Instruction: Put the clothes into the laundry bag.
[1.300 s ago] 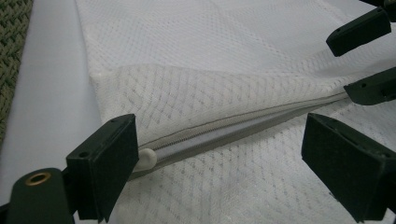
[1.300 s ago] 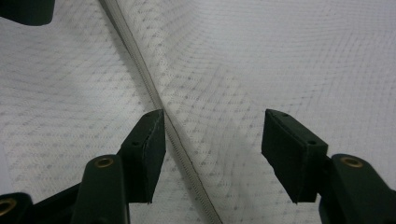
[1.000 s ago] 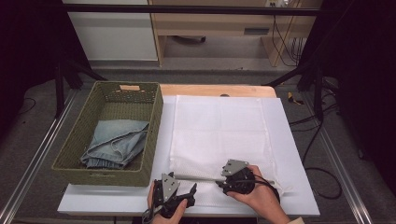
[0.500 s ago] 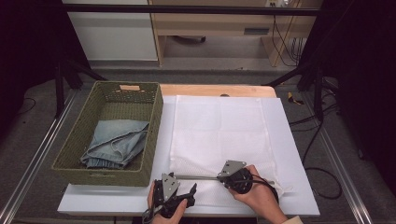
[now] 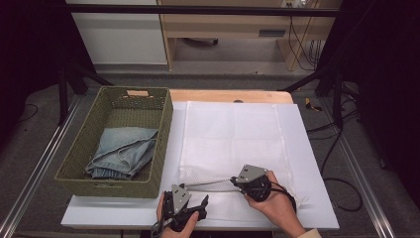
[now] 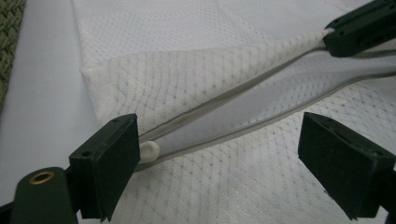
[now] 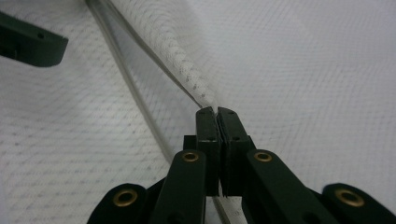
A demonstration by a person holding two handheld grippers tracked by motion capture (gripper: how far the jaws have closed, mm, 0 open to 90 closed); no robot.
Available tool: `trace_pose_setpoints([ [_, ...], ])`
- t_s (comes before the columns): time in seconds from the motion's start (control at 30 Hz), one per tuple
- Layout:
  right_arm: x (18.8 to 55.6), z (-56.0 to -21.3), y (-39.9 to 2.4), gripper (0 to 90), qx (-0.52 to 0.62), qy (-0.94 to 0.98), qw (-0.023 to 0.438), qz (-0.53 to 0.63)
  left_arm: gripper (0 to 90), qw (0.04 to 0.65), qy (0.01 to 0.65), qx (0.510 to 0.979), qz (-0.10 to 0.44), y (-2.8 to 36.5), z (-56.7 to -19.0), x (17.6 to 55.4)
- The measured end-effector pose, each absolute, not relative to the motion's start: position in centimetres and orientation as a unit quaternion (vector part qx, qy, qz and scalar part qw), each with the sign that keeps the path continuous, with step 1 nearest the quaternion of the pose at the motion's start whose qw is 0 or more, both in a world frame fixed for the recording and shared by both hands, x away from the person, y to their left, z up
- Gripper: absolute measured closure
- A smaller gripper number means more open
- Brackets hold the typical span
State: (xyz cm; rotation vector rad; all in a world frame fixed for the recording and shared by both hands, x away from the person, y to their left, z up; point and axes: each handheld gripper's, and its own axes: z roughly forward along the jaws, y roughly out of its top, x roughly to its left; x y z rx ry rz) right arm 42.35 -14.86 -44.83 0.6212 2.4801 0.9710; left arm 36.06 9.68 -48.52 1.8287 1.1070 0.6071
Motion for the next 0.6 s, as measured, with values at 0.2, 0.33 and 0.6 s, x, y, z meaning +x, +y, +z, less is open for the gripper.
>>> trace_pose_setpoints([
  [0.2, 42.7, -43.7, -15.0, 89.2, 0.224, 0.875, 0.226, 0.365, 12.5, 0.450, 0.446, 0.735, 0.241, 9.8, -48.1, 36.1],
  [0.33, 43.0, -43.0, -15.1, 89.2, 0.228, 0.864, 0.242, 0.378, 12.5, 0.452, 0.441, 0.735, 0.246, 9.7, -47.6, 36.0],
  [0.6, 43.8, -43.2, -15.3, 89.1, 0.233, 0.859, 0.246, 0.384, 12.0, 0.434, 0.414, 0.760, 0.249, 8.1, -46.3, 37.2],
])
